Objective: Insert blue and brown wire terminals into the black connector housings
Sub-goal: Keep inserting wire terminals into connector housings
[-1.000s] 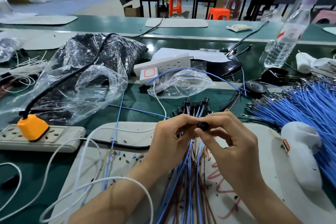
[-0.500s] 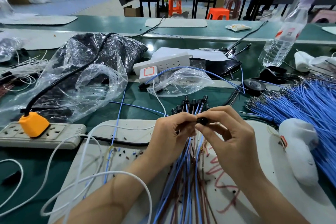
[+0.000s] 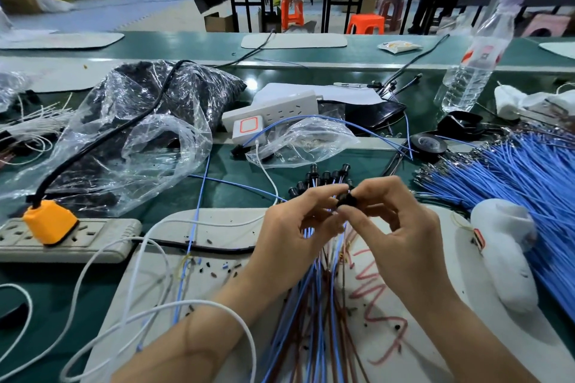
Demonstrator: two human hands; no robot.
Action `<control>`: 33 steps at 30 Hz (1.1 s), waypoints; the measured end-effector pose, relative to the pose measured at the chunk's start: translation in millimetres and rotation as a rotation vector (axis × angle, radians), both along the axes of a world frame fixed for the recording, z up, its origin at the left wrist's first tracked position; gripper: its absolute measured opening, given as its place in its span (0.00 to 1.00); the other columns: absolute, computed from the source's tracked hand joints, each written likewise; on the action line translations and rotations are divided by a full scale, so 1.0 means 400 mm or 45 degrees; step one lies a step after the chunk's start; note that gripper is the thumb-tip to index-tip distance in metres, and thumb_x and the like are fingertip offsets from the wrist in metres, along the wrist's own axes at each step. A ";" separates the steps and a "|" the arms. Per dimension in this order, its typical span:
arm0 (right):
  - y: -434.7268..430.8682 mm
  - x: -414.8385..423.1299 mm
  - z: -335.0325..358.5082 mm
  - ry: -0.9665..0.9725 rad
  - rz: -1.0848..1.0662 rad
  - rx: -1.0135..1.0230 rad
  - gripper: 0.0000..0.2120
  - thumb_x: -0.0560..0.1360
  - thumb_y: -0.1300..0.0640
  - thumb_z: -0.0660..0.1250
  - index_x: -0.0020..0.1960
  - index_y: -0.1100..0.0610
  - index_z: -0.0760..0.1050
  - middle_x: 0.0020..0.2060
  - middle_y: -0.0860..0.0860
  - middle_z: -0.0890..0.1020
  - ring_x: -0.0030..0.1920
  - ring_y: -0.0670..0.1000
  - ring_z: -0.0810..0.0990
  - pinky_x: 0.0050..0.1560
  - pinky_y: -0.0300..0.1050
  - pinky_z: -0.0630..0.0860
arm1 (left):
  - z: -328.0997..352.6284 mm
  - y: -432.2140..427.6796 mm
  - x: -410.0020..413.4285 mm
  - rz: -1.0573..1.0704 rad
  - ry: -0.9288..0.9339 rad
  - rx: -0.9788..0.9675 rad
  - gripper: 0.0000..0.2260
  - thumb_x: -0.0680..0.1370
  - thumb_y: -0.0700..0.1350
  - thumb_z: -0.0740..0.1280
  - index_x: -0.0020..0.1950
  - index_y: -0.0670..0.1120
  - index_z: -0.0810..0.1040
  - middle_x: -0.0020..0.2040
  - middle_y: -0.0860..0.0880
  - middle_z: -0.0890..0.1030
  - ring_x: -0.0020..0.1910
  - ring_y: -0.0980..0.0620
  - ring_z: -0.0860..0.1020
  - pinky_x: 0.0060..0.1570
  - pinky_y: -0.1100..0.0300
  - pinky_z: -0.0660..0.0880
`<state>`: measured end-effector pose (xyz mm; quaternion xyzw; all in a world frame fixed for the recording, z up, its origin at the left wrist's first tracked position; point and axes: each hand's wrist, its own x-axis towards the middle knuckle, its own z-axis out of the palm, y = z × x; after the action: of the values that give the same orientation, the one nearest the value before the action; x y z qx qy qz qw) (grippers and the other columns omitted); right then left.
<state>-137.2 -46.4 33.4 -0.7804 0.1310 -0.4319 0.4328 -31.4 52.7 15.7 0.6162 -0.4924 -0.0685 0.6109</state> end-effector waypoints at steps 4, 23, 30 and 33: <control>-0.006 0.000 0.004 -0.047 0.016 0.106 0.16 0.71 0.67 0.72 0.48 0.47 0.75 0.41 0.43 0.83 0.41 0.43 0.82 0.45 0.32 0.76 | -0.001 -0.005 0.002 0.109 0.019 -0.018 0.12 0.74 0.41 0.69 0.54 0.55 0.78 0.41 0.55 0.83 0.32 0.55 0.81 0.38 0.60 0.79; -0.070 0.000 -0.013 0.945 -0.221 -0.122 0.08 0.68 0.55 0.76 0.37 0.52 0.77 0.38 0.50 0.76 0.41 0.50 0.76 0.45 0.43 0.72 | 0.003 -0.002 -0.005 -0.080 0.334 0.142 0.06 0.75 0.44 0.66 0.49 0.45 0.72 0.41 0.49 0.85 0.37 0.35 0.77 0.42 0.43 0.73; -0.062 -0.005 -0.015 1.002 -0.324 0.058 0.14 0.65 0.65 0.75 0.39 0.53 0.70 0.31 0.47 0.78 0.33 0.45 0.76 0.31 0.39 0.69 | -0.010 -0.003 -0.012 -0.144 -0.086 0.270 0.07 0.75 0.38 0.67 0.51 0.44 0.72 0.48 0.47 0.83 0.42 0.60 0.79 0.44 0.69 0.69; -0.088 -0.021 0.000 0.924 -0.407 0.121 0.14 0.66 0.64 0.75 0.40 0.53 0.71 0.32 0.47 0.79 0.34 0.45 0.77 0.32 0.39 0.69 | -0.009 -0.004 -0.010 -0.150 -0.152 0.290 0.08 0.76 0.36 0.67 0.52 0.45 0.71 0.49 0.47 0.83 0.48 0.54 0.80 0.46 0.70 0.69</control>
<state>-145.7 -81.7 33.5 -0.8313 0.4149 -0.1836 0.3212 -35.5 51.3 12.1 0.6544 -0.5523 -0.1229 0.5016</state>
